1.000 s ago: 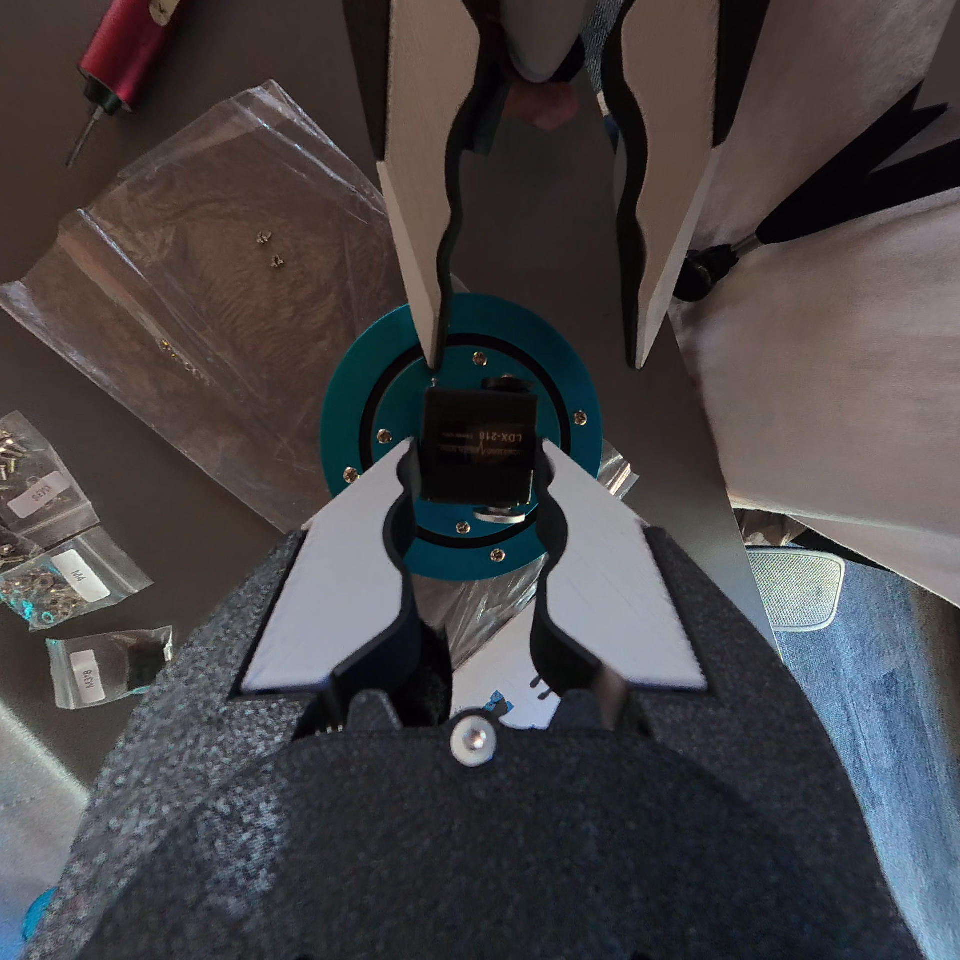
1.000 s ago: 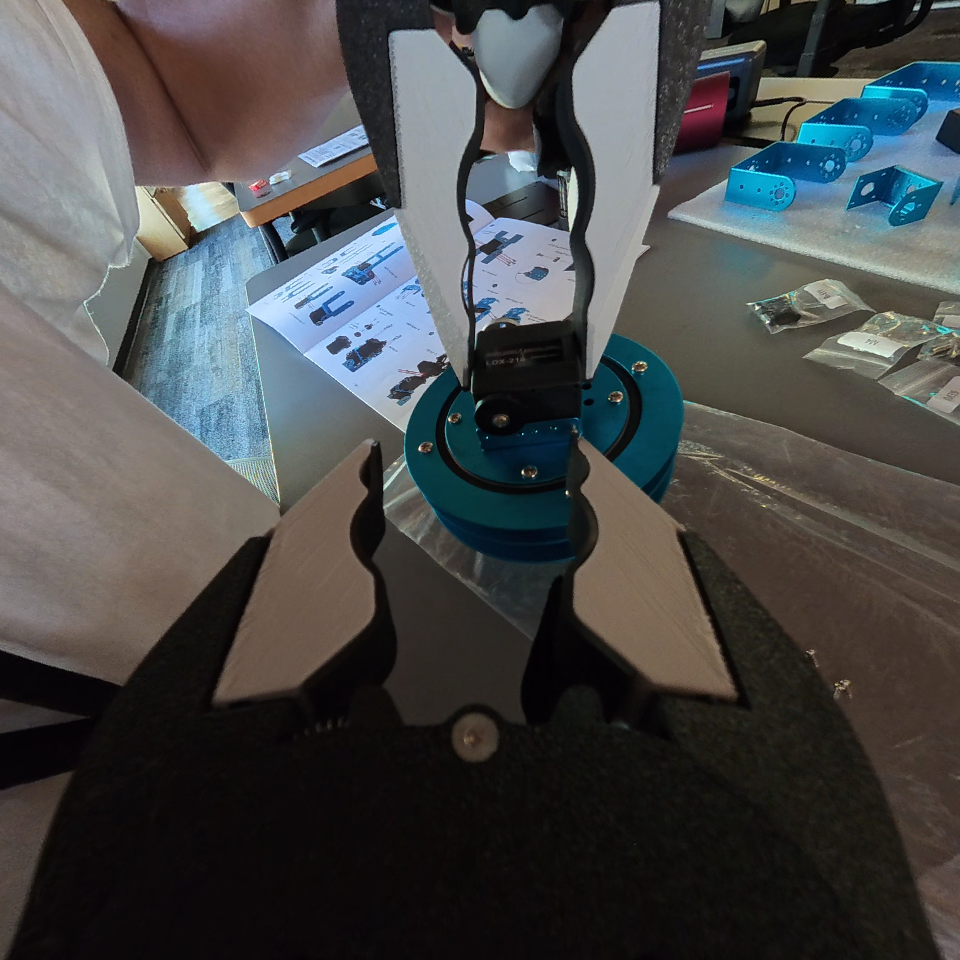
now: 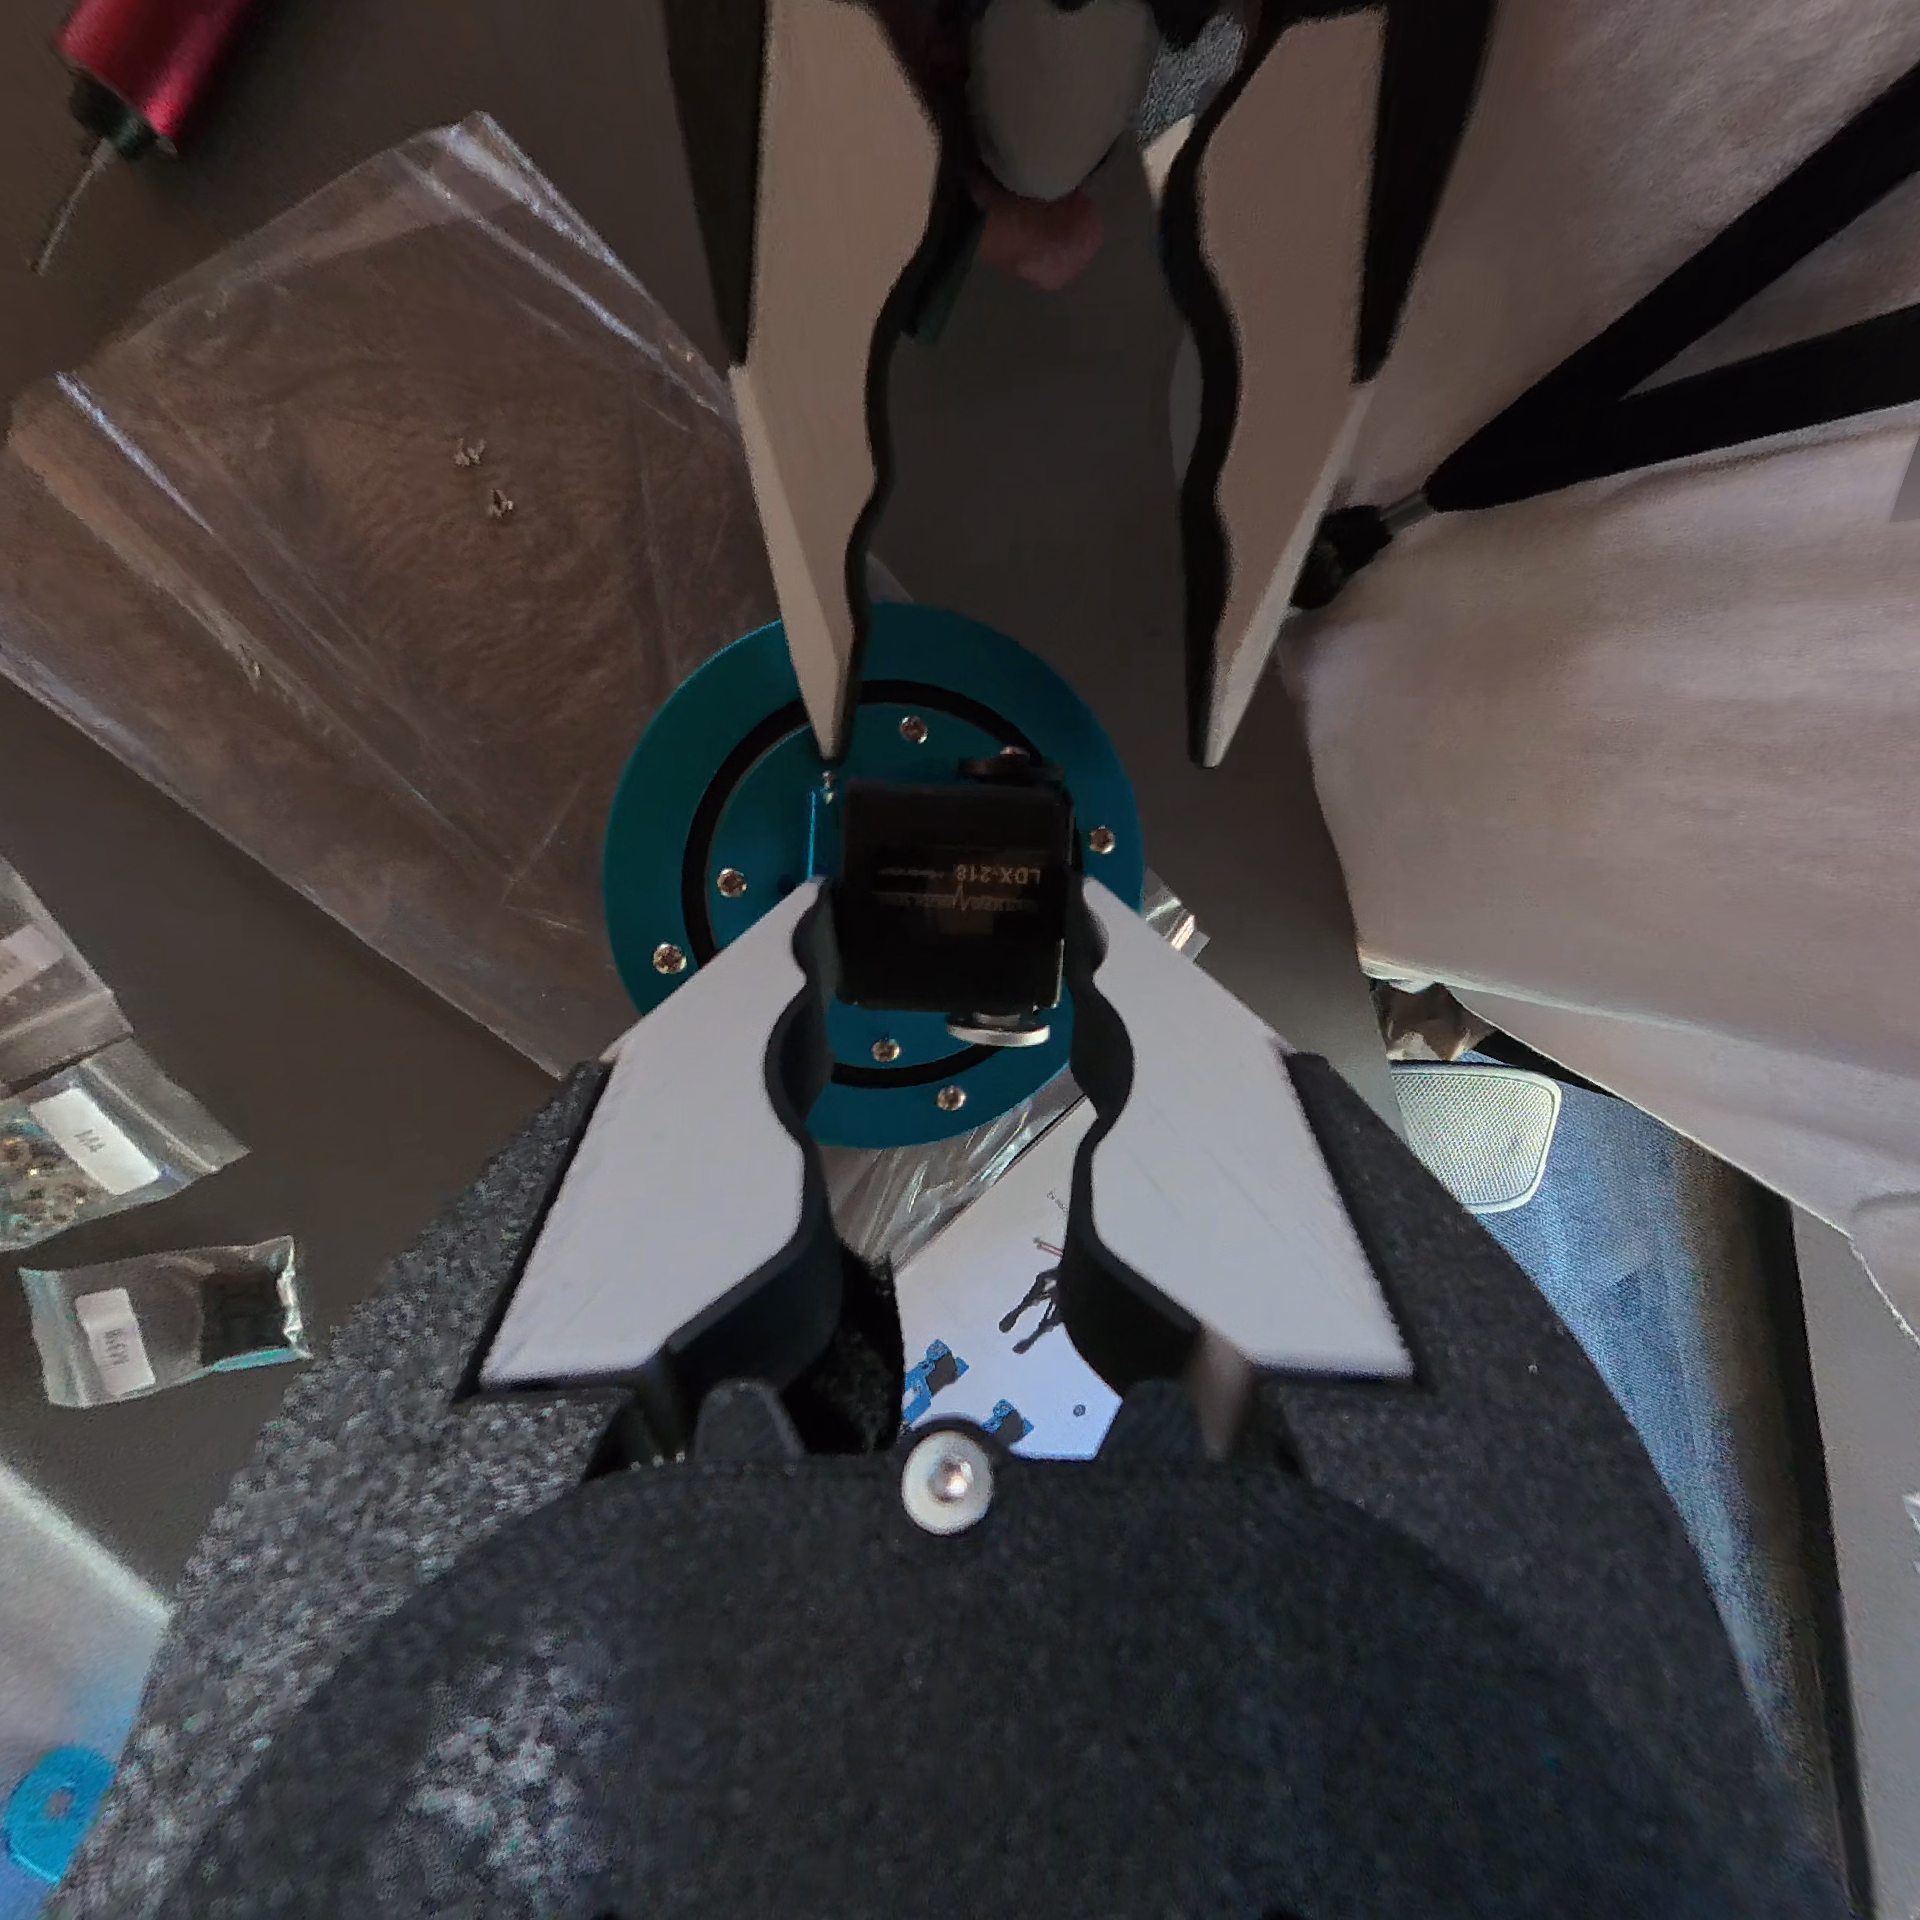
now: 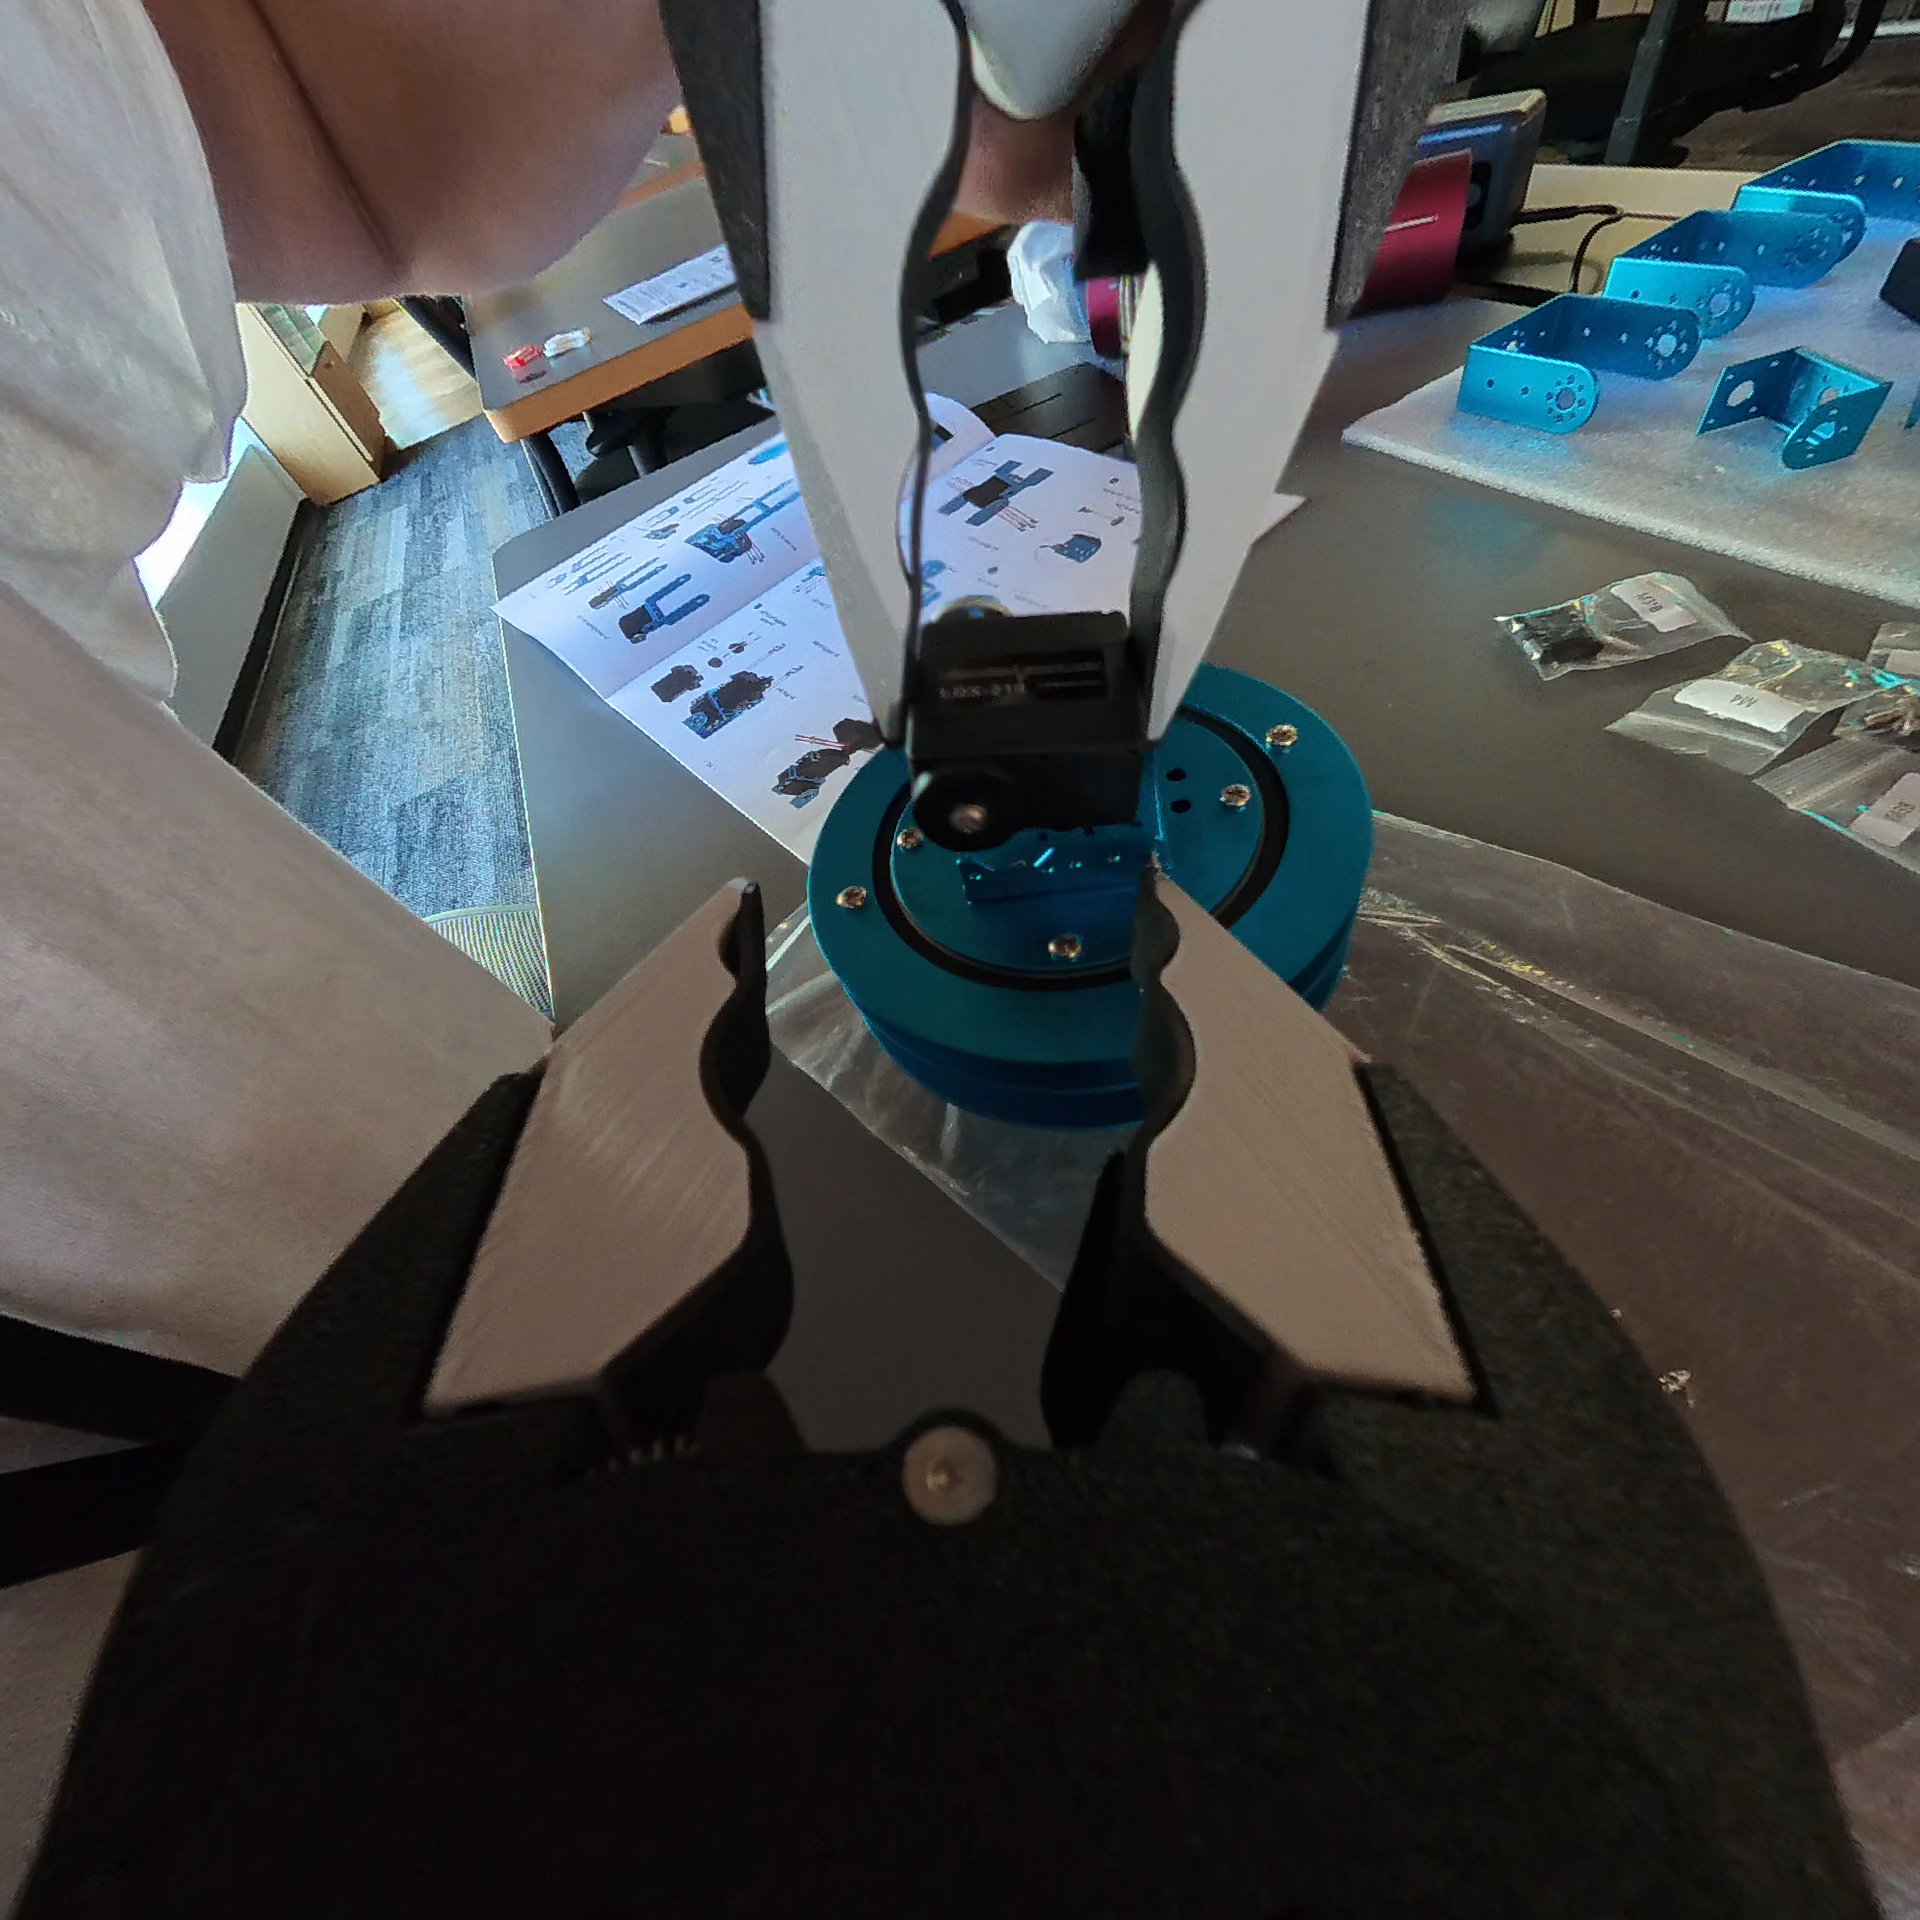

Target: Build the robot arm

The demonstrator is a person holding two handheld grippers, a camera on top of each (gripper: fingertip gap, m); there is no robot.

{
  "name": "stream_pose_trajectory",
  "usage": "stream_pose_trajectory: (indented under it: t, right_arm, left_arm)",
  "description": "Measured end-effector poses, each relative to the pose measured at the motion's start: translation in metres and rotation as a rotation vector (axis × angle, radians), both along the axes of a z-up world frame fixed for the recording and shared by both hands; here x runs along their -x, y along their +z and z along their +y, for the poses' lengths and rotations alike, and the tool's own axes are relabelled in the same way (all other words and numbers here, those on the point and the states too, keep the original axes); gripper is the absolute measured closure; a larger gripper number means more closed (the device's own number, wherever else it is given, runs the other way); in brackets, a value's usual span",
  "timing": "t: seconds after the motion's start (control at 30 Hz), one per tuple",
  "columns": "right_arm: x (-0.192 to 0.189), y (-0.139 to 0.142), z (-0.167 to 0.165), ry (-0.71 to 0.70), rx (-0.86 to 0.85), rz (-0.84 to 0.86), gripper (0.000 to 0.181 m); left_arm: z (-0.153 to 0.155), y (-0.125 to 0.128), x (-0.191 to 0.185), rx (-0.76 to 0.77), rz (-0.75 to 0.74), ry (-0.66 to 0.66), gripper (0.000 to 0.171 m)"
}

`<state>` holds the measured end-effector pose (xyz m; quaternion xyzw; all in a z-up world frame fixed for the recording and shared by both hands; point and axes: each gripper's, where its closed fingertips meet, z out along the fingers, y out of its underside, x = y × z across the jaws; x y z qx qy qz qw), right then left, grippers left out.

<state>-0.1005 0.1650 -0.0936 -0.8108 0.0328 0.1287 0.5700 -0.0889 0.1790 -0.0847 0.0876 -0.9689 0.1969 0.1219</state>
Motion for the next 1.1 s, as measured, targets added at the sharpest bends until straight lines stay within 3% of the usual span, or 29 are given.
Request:
stream_pose_trajectory:
  t: [0.53,1.1]
  right_arm:
    - [0.003,-0.004,0.000,0.014,0.001,-0.003,0.112]
    - [0.000,-0.002,0.000,0.007,-0.015,-0.003,0.112]
  left_arm:
    - [0.010,-0.009,-0.008,-0.149,0.003,-0.080,0.129]
    - [0.005,-0.009,-0.006,-0.126,0.050,-0.102,0.129]
